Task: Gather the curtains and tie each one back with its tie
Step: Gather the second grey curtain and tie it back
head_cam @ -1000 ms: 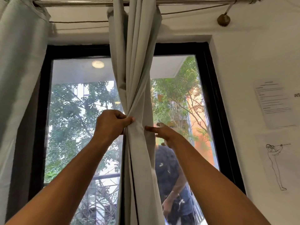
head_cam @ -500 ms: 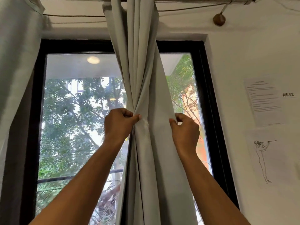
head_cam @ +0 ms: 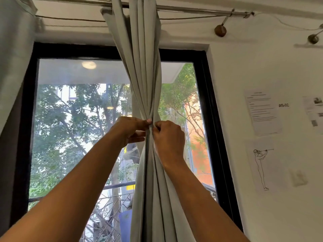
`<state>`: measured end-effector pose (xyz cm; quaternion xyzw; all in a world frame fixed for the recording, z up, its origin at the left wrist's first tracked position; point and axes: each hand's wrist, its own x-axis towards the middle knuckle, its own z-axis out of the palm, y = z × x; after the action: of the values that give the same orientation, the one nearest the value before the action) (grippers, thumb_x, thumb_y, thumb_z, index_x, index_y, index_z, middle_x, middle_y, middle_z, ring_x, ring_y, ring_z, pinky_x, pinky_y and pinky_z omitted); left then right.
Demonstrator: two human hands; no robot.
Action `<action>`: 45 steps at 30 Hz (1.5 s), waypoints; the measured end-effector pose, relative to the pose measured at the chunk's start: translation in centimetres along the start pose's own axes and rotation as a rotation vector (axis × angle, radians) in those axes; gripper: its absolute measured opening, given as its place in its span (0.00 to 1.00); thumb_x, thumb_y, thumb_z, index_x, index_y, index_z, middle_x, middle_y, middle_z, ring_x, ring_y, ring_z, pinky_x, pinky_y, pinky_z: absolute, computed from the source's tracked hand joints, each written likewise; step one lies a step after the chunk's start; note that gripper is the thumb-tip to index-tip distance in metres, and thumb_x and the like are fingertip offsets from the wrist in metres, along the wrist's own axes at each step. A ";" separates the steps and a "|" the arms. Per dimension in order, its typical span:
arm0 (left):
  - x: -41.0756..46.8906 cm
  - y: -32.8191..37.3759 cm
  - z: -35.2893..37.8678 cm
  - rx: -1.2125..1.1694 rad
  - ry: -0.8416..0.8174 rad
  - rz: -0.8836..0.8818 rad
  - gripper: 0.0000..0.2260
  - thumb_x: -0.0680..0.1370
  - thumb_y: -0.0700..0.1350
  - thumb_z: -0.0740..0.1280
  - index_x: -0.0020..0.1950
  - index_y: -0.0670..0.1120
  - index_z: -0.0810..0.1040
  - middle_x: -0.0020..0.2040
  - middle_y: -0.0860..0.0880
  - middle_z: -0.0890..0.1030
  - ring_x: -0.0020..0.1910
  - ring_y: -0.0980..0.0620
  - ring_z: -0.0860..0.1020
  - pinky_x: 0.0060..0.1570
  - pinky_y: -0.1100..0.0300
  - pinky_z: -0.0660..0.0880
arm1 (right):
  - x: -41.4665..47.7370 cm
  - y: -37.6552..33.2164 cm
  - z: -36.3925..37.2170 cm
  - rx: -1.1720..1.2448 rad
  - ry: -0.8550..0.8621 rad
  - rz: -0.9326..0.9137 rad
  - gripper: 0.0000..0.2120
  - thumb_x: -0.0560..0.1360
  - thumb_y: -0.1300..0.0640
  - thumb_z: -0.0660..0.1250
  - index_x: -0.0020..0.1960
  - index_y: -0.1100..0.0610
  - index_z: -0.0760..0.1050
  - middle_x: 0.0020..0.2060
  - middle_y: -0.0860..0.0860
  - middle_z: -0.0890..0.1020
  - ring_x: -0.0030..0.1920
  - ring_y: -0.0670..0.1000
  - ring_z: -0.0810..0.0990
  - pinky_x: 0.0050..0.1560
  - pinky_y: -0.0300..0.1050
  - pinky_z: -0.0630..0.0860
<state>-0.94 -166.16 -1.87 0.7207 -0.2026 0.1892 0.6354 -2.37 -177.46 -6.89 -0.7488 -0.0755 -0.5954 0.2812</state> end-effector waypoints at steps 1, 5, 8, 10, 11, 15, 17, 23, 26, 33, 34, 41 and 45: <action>0.0 -0.4 -0.1 -0.027 -0.004 0.015 0.10 0.70 0.43 0.75 0.44 0.37 0.81 0.37 0.44 0.84 0.35 0.48 0.83 0.39 0.56 0.82 | -0.1 -0.1 0.3 -0.017 -0.011 -0.006 0.13 0.80 0.53 0.58 0.52 0.55 0.80 0.45 0.53 0.81 0.46 0.54 0.80 0.44 0.45 0.73; 0.2 -0.5 -0.6 -0.026 -0.023 0.061 0.18 0.66 0.48 0.77 0.47 0.35 0.81 0.36 0.43 0.85 0.33 0.47 0.84 0.34 0.57 0.81 | -0.8 -0.8 1.6 -0.106 -0.044 -0.069 0.14 0.82 0.54 0.55 0.55 0.56 0.78 0.49 0.53 0.78 0.48 0.53 0.80 0.41 0.42 0.69; 0.5 -0.2 -1.5 0.098 0.011 0.104 0.15 0.68 0.44 0.77 0.46 0.34 0.81 0.33 0.42 0.84 0.28 0.49 0.83 0.29 0.60 0.80 | -0.6 -0.6 1.2 -0.017 -0.110 -0.159 0.14 0.81 0.52 0.57 0.56 0.55 0.80 0.48 0.54 0.79 0.47 0.54 0.79 0.44 0.44 0.71; 1.0 -0.3 -2.5 0.198 0.085 0.133 0.09 0.71 0.39 0.75 0.44 0.33 0.81 0.32 0.42 0.82 0.24 0.51 0.80 0.29 0.60 0.80 | 0.5 0.4 0.8 0.228 -0.301 -0.136 0.12 0.78 0.52 0.62 0.55 0.55 0.81 0.47 0.55 0.82 0.45 0.52 0.80 0.44 0.41 0.73; 1.2 -0.3 -2.9 0.247 0.126 0.149 0.08 0.71 0.38 0.75 0.43 0.33 0.81 0.31 0.41 0.81 0.24 0.51 0.79 0.31 0.59 0.81 | 1.2 1.0 0.6 0.432 -0.403 -0.052 0.11 0.77 0.53 0.65 0.54 0.56 0.82 0.45 0.55 0.84 0.42 0.48 0.81 0.41 0.37 0.75; 1.6 -0.7 -3.8 0.366 0.230 0.240 0.06 0.71 0.37 0.75 0.36 0.37 0.81 0.31 0.40 0.80 0.27 0.47 0.79 0.38 0.55 0.83 | 4.5 4.7 3.1 0.863 -0.291 0.366 0.10 0.77 0.58 0.65 0.50 0.63 0.81 0.36 0.53 0.81 0.33 0.46 0.78 0.34 0.35 0.73; 1.6 -0.7 -3.9 0.401 0.244 0.262 0.06 0.71 0.38 0.75 0.35 0.39 0.82 0.30 0.41 0.80 0.27 0.47 0.79 0.38 0.56 0.82 | 5.9 6.0 5.8 0.876 -0.320 0.481 0.08 0.77 0.56 0.65 0.51 0.59 0.80 0.43 0.54 0.81 0.42 0.51 0.77 0.43 0.44 0.72; 1.9 0.0 -5.2 0.392 0.224 0.220 0.05 0.71 0.38 0.75 0.36 0.39 0.83 0.31 0.40 0.81 0.32 0.45 0.81 0.42 0.54 0.82 | 7.3 6.5 15.6 1.115 -0.946 0.588 0.17 0.77 0.45 0.62 0.60 0.54 0.75 0.50 0.51 0.76 0.55 0.53 0.72 0.66 0.56 0.63; 1.8 -0.2 -6.1 0.409 0.263 0.195 0.05 0.71 0.38 0.75 0.37 0.39 0.83 0.35 0.37 0.82 0.33 0.45 0.82 0.41 0.53 0.82 | 7.0 6.0 19.0 1.392 -1.143 0.550 0.27 0.79 0.43 0.58 0.71 0.60 0.66 0.54 0.56 0.76 0.53 0.55 0.76 0.67 0.54 0.65; 1.3 0.0 -7.4 0.412 0.293 0.173 0.05 0.72 0.39 0.74 0.37 0.40 0.82 0.34 0.40 0.82 0.28 0.50 0.82 0.33 0.60 0.81 | 6.6 5.0 19.2 1.412 -0.940 0.499 0.12 0.78 0.59 0.62 0.59 0.62 0.75 0.46 0.56 0.81 0.44 0.52 0.80 0.48 0.45 0.78; 1.3 0.0 -7.5 0.439 0.312 0.183 0.06 0.72 0.39 0.75 0.36 0.40 0.82 0.34 0.39 0.83 0.30 0.48 0.82 0.35 0.59 0.82 | 6.7 5.4 18.8 1.445 -0.873 0.520 0.11 0.77 0.60 0.63 0.58 0.61 0.76 0.47 0.56 0.81 0.45 0.53 0.80 0.50 0.48 0.78; 1.7 -1.3 -5.2 0.665 0.406 0.269 0.06 0.71 0.43 0.74 0.35 0.42 0.83 0.32 0.41 0.83 0.38 0.42 0.83 0.49 0.50 0.81 | 5.3 8.7 9.6 1.103 -0.306 0.481 0.10 0.72 0.61 0.71 0.35 0.55 0.74 0.31 0.50 0.79 0.33 0.51 0.76 0.34 0.42 0.73; 1.0 -1.6 -1.5 0.740 0.436 0.337 0.07 0.70 0.47 0.72 0.35 0.44 0.83 0.30 0.46 0.80 0.40 0.46 0.82 0.41 0.60 0.73 | 3.8 7.0 4.1 0.491 0.011 0.184 0.07 0.73 0.56 0.69 0.38 0.55 0.74 0.35 0.50 0.78 0.38 0.52 0.76 0.39 0.43 0.69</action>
<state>0.71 -164.53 -2.49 0.7995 -0.0975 0.4967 0.3235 5.28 -181.99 -6.23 -0.6587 -0.1479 -0.5351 0.5079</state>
